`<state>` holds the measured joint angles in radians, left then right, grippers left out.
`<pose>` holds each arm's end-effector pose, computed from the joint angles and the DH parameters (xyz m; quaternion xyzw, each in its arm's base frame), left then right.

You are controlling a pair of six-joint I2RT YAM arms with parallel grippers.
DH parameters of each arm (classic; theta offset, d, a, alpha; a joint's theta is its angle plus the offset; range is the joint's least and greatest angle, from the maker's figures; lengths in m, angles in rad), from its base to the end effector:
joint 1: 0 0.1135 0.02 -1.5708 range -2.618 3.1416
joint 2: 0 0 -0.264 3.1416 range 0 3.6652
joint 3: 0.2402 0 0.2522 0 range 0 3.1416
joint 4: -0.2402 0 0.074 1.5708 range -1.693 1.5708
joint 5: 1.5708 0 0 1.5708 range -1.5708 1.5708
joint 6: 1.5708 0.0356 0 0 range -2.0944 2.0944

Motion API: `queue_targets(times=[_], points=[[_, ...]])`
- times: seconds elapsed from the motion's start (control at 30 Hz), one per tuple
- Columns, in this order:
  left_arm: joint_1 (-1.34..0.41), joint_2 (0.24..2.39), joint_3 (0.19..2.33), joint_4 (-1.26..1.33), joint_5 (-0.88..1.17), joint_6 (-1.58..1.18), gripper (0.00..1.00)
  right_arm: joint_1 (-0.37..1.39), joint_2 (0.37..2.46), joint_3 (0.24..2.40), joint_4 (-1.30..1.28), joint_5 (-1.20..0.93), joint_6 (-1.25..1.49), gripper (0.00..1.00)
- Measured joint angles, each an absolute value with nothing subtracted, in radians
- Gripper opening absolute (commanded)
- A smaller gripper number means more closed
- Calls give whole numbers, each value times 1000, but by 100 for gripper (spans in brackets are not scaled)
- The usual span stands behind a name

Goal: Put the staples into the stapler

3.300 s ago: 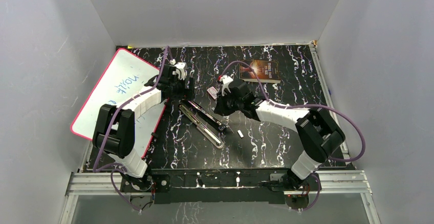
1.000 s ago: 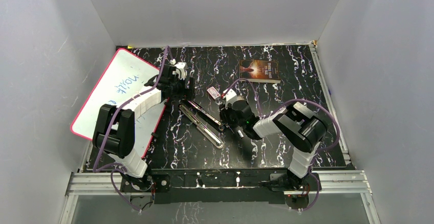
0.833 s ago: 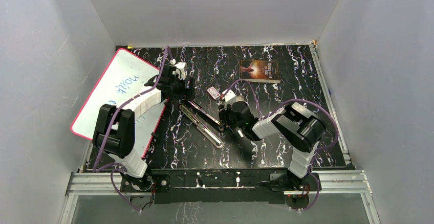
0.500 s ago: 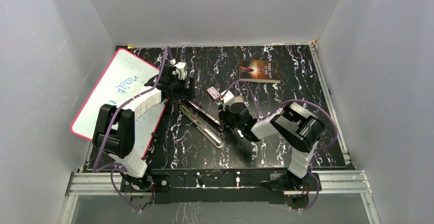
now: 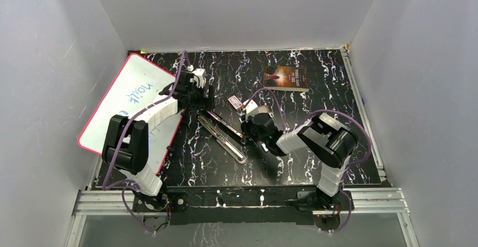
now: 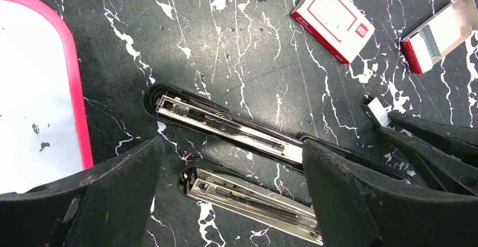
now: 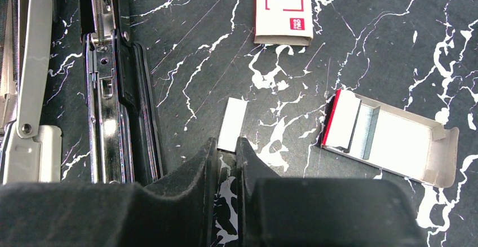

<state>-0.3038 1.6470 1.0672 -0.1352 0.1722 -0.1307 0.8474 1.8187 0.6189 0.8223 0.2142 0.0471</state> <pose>0.3419 -0.1136 0.2212 0.1139 0.9000 -0.1655 0.3868 0.2245 0.2428 0.1228 -0.2651 0.7809 0.1619 0.5420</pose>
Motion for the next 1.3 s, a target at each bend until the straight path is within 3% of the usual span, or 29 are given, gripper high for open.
queue_targets(times=[0.37, 0.8, 1.1, 1.3], points=[[-304, 1647, 1067, -135, 172, -131, 91, 847, 1782, 633, 749, 207, 43, 0], [-304, 1647, 1069, -136, 172, -131, 91, 838, 1587, 634, 529, 202, 0, 0], [-304, 1647, 1069, -136, 172, -131, 91, 788, 1664, 686, 468, 117, -4, 0], [-304, 1647, 1069, -136, 172, -131, 91, 766, 1714, 746, 408, 43, -5, 5]])
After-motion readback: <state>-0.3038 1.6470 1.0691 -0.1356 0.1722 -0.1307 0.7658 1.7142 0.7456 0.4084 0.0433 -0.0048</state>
